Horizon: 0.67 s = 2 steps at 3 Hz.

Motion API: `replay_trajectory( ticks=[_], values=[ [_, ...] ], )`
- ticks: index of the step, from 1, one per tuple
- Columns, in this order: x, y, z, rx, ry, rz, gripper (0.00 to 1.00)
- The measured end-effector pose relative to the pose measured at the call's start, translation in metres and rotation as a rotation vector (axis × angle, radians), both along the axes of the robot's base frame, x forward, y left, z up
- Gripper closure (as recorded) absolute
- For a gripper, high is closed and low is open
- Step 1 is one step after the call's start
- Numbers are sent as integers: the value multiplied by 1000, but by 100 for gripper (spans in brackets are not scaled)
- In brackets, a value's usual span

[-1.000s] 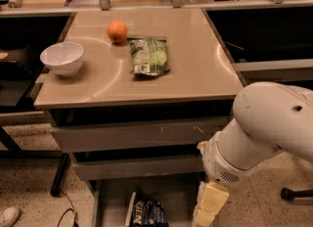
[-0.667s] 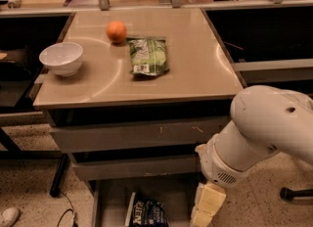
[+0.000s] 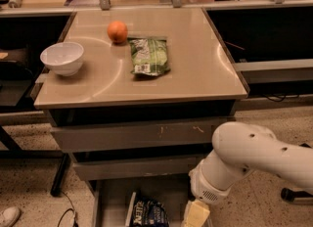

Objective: Pick blue chip bag from bottom drawer and place on counter

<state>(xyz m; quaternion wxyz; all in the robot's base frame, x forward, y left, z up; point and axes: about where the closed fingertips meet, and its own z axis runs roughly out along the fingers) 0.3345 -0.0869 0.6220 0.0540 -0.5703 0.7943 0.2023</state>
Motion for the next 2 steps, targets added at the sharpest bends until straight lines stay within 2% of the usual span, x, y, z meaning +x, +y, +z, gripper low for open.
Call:
replay_trajectory(
  ticks=[1,2],
  values=[
    [-4,1,-61,8,79,-31,0],
    [-4,1,-60,8,78,-31,0]
  ],
)
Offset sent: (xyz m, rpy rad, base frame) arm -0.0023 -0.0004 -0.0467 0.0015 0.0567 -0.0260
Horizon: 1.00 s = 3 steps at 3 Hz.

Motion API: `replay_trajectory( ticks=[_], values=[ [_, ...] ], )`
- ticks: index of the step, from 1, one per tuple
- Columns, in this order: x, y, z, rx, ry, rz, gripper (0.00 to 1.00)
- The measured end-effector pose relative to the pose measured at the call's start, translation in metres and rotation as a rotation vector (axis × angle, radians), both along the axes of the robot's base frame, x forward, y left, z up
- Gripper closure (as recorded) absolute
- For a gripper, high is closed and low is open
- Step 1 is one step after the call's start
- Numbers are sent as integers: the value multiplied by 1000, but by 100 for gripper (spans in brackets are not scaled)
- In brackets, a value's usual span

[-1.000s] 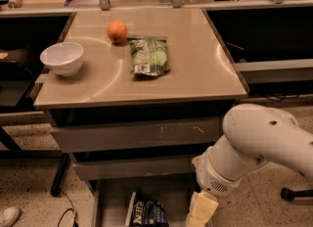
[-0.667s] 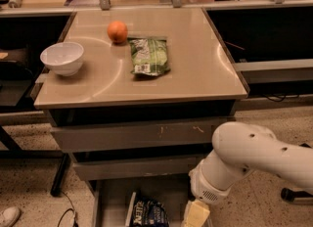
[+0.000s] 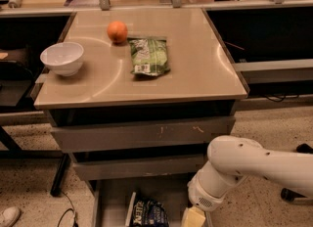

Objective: Pick blue chip bag from bottom drawer and place on counter

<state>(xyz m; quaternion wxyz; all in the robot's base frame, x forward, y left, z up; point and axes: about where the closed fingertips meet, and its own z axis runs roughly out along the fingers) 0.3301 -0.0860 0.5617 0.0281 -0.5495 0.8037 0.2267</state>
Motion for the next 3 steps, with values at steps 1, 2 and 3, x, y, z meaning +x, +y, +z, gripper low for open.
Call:
replay_trajectory(
  ticks=[1,2,3],
  values=[
    [11,7,-19,32,-18,-13,0],
    [39,12,-45,99,-72,-53,0],
    [56,13,-78,154,-101,-95,0]
  ],
)
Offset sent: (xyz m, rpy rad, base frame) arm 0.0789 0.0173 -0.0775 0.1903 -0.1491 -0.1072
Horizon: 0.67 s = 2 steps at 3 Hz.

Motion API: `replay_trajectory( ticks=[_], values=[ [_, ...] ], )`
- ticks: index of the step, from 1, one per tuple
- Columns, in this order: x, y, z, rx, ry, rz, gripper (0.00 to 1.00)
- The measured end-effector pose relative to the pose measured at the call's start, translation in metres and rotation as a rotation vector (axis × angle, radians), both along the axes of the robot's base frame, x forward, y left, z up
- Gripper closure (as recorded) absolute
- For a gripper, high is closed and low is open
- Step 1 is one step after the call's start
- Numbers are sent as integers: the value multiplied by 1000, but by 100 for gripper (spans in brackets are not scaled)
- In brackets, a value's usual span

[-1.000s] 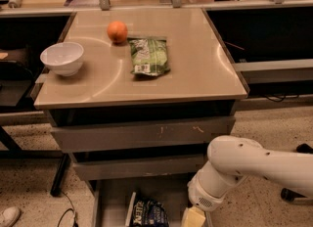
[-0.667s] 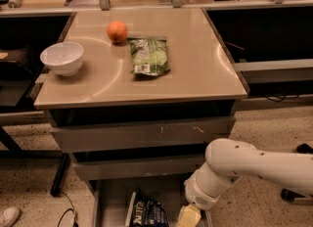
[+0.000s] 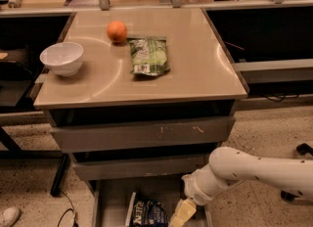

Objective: Pick blue chip bag from bottom drawer and place on counter

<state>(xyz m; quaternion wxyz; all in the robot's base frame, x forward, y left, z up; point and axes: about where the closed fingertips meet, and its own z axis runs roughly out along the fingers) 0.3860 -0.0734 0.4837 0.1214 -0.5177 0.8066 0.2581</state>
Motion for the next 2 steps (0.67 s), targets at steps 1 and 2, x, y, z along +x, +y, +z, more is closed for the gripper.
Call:
replay_trajectory(
  ticks=[1,2],
  values=[
    [0,0,0,0,0,0,0],
    [-7,9,-19,-7,16,12,0]
  ],
)
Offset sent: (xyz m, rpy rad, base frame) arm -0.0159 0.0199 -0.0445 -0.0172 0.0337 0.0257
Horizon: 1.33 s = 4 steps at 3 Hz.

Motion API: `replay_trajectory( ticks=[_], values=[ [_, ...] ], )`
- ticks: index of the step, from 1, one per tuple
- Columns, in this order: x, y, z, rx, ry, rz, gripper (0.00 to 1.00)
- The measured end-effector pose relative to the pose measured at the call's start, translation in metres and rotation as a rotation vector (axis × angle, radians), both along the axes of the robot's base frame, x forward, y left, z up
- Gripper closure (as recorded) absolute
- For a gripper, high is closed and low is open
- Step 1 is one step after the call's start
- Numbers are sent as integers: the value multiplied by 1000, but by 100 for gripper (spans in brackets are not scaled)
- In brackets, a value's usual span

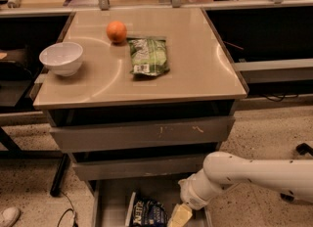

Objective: Pick blue chip bag from bottom drawer and place on counter

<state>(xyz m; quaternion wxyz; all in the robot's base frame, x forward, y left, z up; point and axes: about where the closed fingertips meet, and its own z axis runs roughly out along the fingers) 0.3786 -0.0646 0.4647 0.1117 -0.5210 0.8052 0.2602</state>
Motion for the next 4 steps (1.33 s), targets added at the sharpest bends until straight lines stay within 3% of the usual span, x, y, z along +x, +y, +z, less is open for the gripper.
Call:
replay_trajectory(
  ticks=[2,3,4],
  values=[
    [6,14,-73,-22,2,-17,0],
    [8,23,-106,-3,49,-7,0],
    [6,24,-108,0,56,-8,0]
  ],
)
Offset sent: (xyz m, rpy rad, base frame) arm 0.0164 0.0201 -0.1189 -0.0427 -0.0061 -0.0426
